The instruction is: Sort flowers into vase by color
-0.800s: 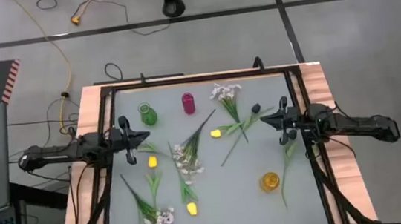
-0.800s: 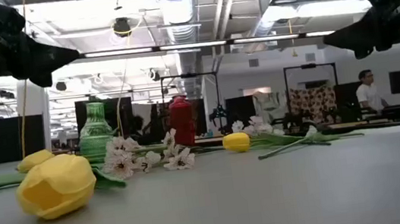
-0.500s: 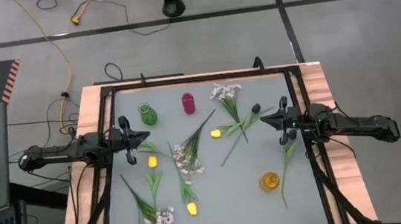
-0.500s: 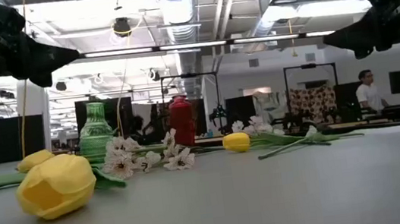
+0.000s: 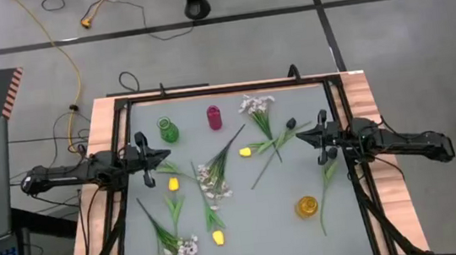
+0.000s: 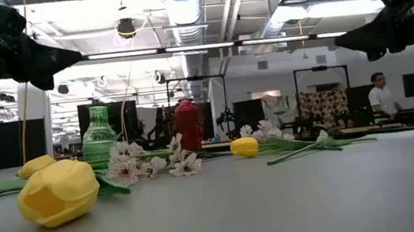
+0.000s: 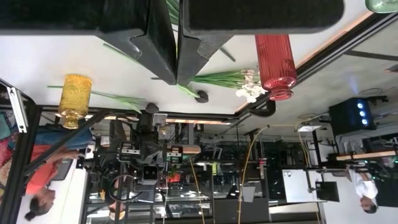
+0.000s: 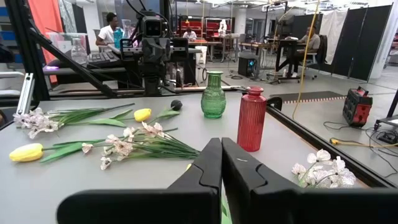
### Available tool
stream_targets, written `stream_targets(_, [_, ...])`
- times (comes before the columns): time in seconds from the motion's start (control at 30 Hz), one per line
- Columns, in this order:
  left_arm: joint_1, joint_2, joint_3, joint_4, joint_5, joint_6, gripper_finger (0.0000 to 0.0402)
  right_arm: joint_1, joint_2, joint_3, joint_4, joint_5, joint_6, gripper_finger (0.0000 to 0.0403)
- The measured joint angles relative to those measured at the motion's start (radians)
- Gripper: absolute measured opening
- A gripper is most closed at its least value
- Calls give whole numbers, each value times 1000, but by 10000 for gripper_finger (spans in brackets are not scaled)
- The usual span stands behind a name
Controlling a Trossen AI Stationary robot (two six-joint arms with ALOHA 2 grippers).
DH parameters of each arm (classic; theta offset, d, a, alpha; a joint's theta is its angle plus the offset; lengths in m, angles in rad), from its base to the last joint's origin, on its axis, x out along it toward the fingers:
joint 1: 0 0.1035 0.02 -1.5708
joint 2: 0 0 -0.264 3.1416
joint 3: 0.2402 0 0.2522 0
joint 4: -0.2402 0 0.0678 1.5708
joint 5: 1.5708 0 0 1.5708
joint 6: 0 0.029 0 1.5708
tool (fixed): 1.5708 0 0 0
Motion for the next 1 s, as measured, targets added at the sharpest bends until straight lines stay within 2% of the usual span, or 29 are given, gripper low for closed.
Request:
stream_targets(0.7, [0,0,0,0,0,0,0,0,0,0,0,0,0,35])
stream_targets(1.0, [0,0,0,0,-6,34,0,0,0,0,62,3,11,35])
